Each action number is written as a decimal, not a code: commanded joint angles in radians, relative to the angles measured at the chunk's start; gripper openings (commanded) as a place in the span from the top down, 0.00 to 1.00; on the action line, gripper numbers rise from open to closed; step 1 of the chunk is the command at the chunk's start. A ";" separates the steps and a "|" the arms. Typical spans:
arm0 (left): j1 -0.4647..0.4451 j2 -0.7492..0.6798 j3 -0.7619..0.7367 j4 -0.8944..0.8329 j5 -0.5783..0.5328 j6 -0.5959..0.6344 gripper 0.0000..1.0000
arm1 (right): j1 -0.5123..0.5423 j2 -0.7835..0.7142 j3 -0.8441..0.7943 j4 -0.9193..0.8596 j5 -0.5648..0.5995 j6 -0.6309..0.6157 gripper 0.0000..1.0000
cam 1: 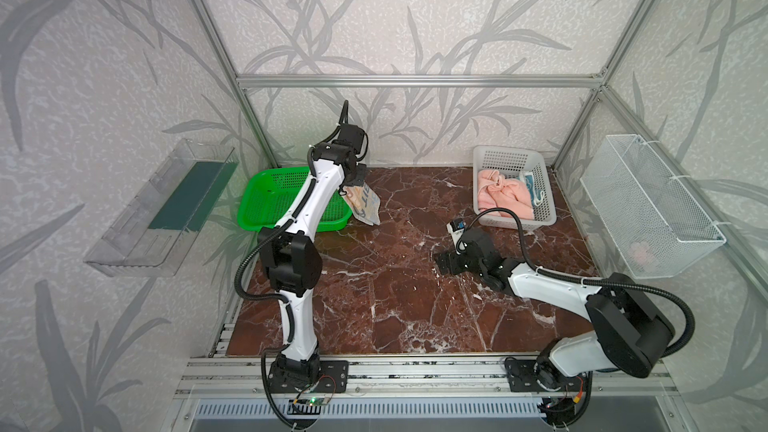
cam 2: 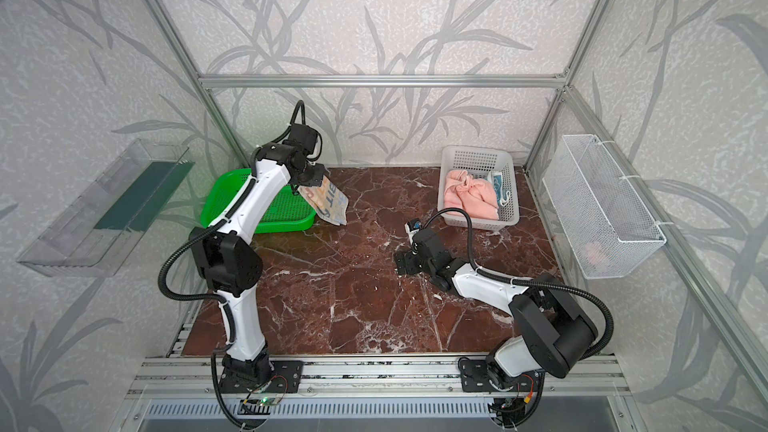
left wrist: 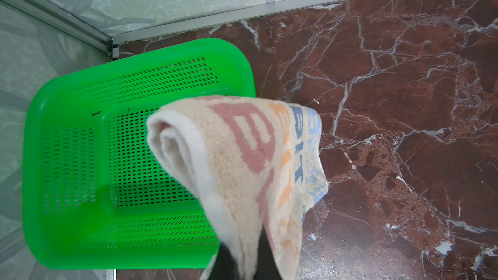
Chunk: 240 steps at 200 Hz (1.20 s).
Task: Fold and stack the towels
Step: 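Lift the towel toward the green basket with the left gripper while the right withdraws, then lower the held cream towel into the green basket with the left gripper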
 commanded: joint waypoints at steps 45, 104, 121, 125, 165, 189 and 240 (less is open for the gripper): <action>0.049 -0.011 0.101 -0.057 -0.044 0.052 1.00 | 0.014 0.045 -0.003 0.043 -0.017 -0.018 0.06; 0.125 -0.041 0.073 -0.055 -0.125 0.064 1.00 | 0.028 0.066 0.001 0.043 -0.034 -0.043 0.06; 0.134 -0.052 0.033 -0.025 -0.149 0.072 1.00 | 0.032 0.067 0.002 0.046 -0.040 -0.045 0.06; 0.135 -0.053 0.025 -0.019 -0.158 0.074 1.00 | 0.033 0.067 0.002 0.047 -0.040 -0.045 0.06; 0.157 -0.035 -0.045 0.018 -0.229 0.063 1.00 | 0.044 0.072 0.000 0.052 -0.045 -0.045 0.06; 0.170 -0.029 -0.119 0.077 -0.263 0.050 1.00 | 0.049 0.072 -0.001 0.056 -0.046 -0.044 0.06; 0.191 0.016 -0.191 0.152 -0.397 0.053 1.00 | 0.065 0.075 0.005 0.044 -0.051 -0.047 0.06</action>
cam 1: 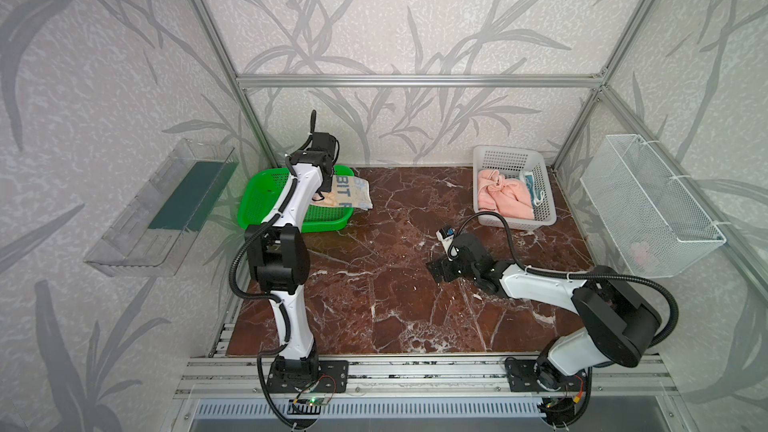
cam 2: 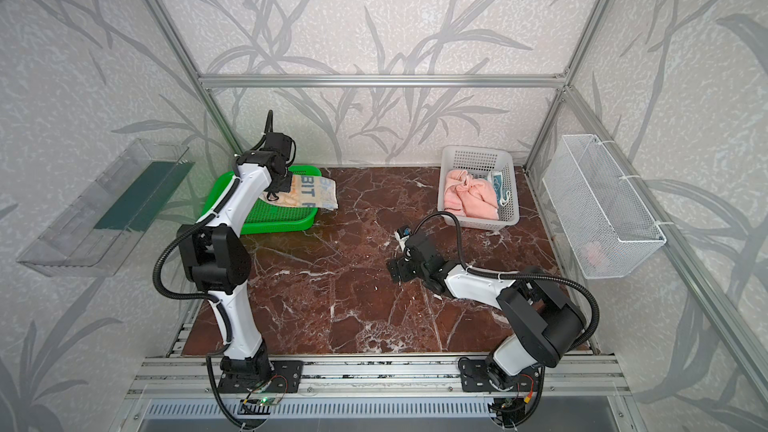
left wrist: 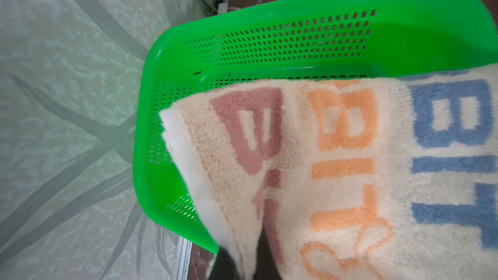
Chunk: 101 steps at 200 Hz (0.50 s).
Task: Fold and stack the towels
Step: 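Lower the held cream towel into the green basket with the left gripper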
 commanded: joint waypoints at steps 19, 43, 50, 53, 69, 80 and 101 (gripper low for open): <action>0.021 0.044 -0.028 0.068 -0.143 0.021 1.00 | 0.017 0.015 0.009 0.008 -0.004 -0.008 0.06; 0.029 0.067 -0.048 0.107 -0.147 0.029 1.00 | 0.026 0.024 0.016 0.013 0.000 -0.008 0.06; 0.031 0.080 -0.050 0.108 -0.147 0.028 1.00 | 0.029 0.026 0.019 0.013 0.002 -0.008 0.06; 0.031 0.085 -0.049 0.109 -0.150 0.028 1.00 | 0.031 0.028 0.019 0.012 0.002 -0.008 0.06; 0.035 0.113 -0.050 0.113 -0.169 0.027 1.00 | 0.038 0.032 0.024 0.006 0.005 -0.009 0.06; 0.041 0.131 -0.049 0.116 -0.177 0.026 1.00 | 0.041 0.036 0.026 0.001 0.007 -0.011 0.06; 0.049 0.164 -0.045 0.121 -0.193 0.026 1.00 | 0.046 0.041 0.037 -0.015 0.011 -0.017 0.06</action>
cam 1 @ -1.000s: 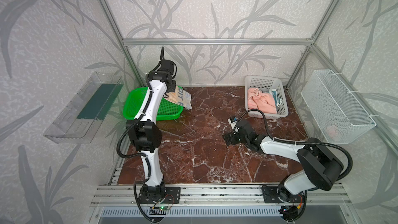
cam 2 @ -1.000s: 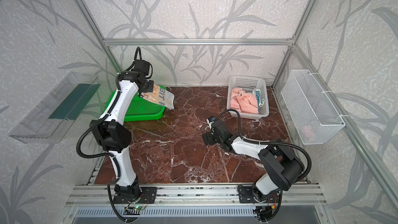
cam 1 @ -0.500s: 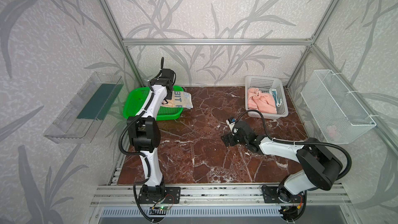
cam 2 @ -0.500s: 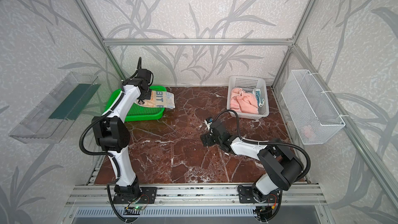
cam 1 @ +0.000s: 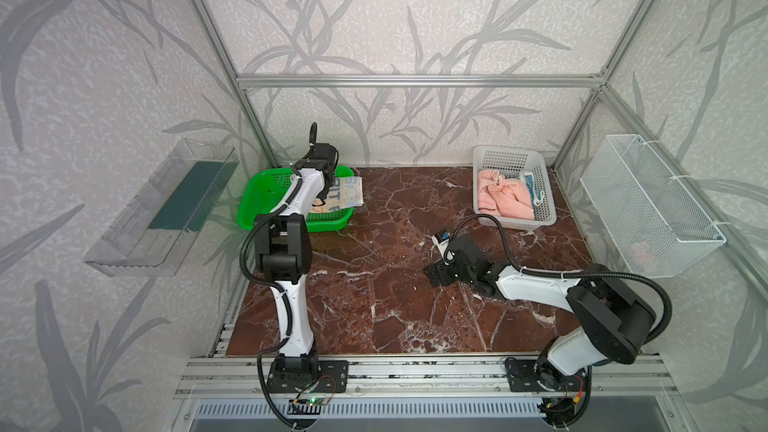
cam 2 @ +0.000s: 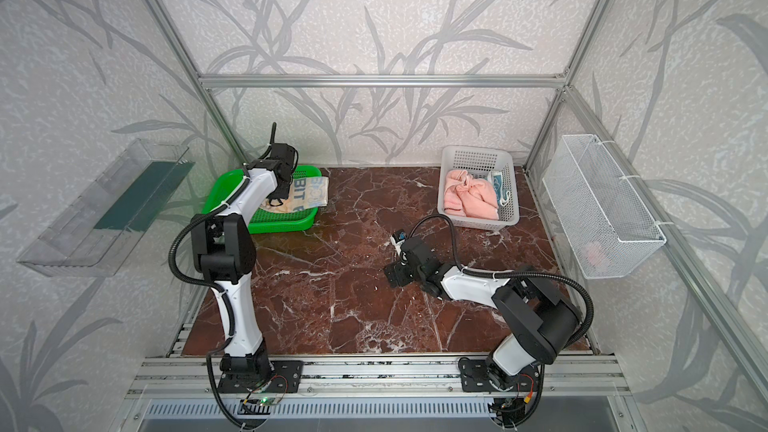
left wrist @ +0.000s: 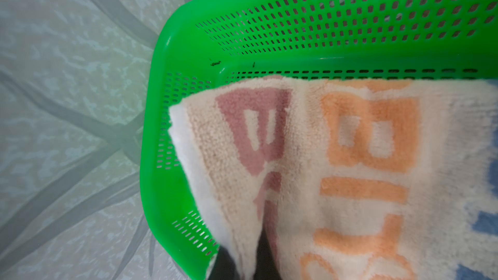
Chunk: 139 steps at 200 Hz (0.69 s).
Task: Fold and stack the towels
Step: 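Lower the held cream towel into the green basket with the left gripper, then open the left gripper and withdraw it from the green basket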
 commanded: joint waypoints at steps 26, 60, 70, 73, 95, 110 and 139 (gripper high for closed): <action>0.026 0.066 0.004 0.014 -0.083 -0.001 1.00 | 0.019 0.013 0.040 -0.024 0.022 -0.014 0.06; 0.029 0.085 0.017 0.026 -0.087 0.010 1.00 | 0.028 0.016 0.047 -0.021 0.036 -0.015 0.06; 0.030 0.089 0.020 0.033 -0.096 0.021 1.00 | 0.032 0.017 0.050 -0.023 0.039 -0.017 0.06; 0.031 0.090 0.021 0.035 -0.096 0.026 1.00 | 0.033 0.018 0.051 -0.023 0.039 -0.017 0.06; 0.036 0.095 0.021 0.052 -0.109 0.051 1.00 | 0.038 0.024 0.059 -0.023 0.042 -0.023 0.06; 0.044 0.099 0.021 0.060 -0.127 0.064 1.00 | 0.041 0.026 0.064 -0.024 0.045 -0.026 0.06; 0.061 0.104 0.021 0.065 -0.137 0.078 1.00 | 0.046 0.036 0.069 -0.019 0.045 -0.032 0.06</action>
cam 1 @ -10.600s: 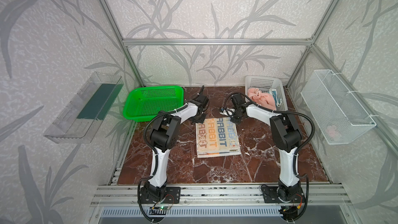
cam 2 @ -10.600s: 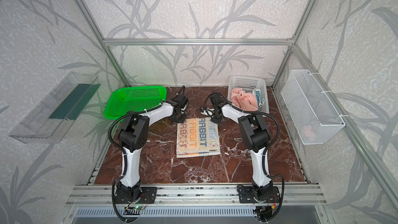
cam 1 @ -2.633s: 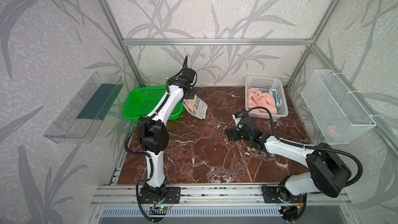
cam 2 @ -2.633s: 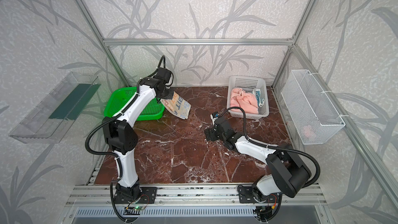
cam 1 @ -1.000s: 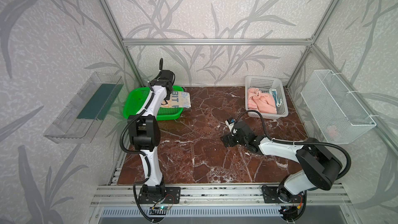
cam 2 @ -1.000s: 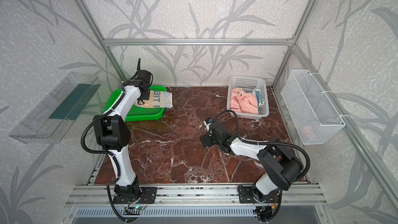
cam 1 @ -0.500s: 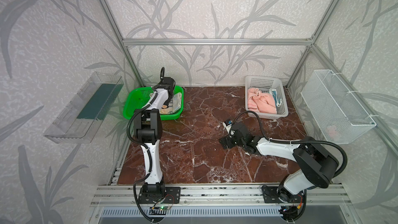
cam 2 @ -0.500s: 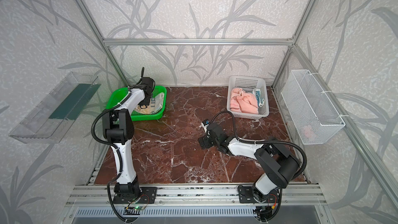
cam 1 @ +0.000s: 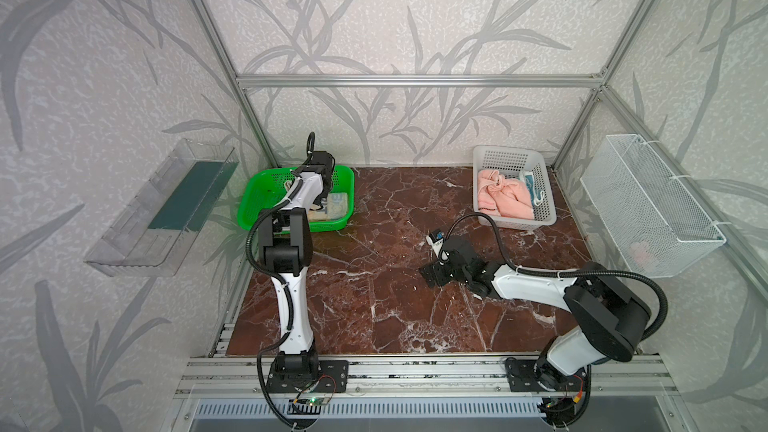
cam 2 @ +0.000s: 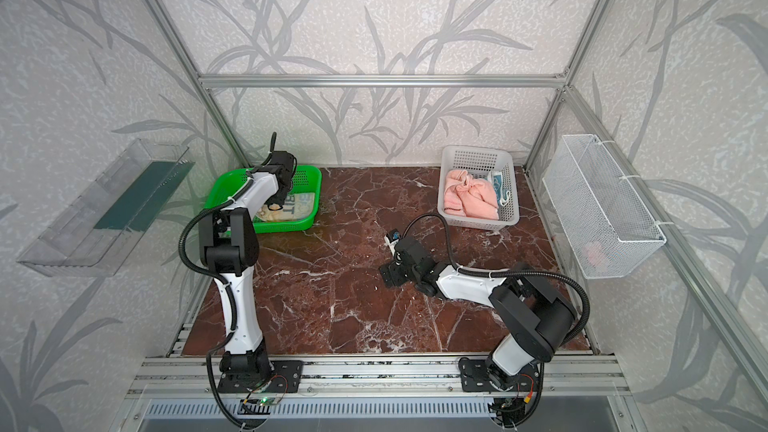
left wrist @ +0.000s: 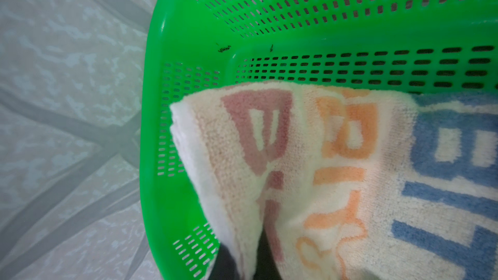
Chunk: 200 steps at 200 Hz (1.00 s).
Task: Fold and stack the towels
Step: 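Open the left gripper and withdraw it from the green basket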
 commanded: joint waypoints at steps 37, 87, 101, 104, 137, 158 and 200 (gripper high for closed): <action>0.027 0.033 0.034 0.004 -0.039 0.030 0.61 | 0.010 0.035 0.029 0.020 0.001 -0.019 0.06; 0.026 0.023 0.073 -0.018 -0.062 0.023 0.01 | 0.015 0.040 0.040 0.024 0.002 -0.034 0.06; 0.019 0.007 0.089 -0.026 -0.062 0.018 0.01 | 0.016 0.043 0.047 0.022 -0.001 -0.037 0.06; 0.017 0.003 0.090 -0.027 -0.060 0.018 0.01 | 0.016 0.043 0.048 0.021 -0.002 -0.039 0.06; -0.032 -0.066 0.086 -0.034 -0.026 0.024 0.01 | 0.019 0.047 0.081 -0.004 -0.003 -0.054 0.06; -0.085 -0.125 0.071 -0.056 0.044 0.010 0.01 | 0.019 0.041 0.109 -0.030 0.006 -0.065 0.06; -0.242 -0.248 -0.012 -0.057 0.210 -0.011 0.01 | 0.019 0.048 0.197 -0.138 0.073 -0.089 0.06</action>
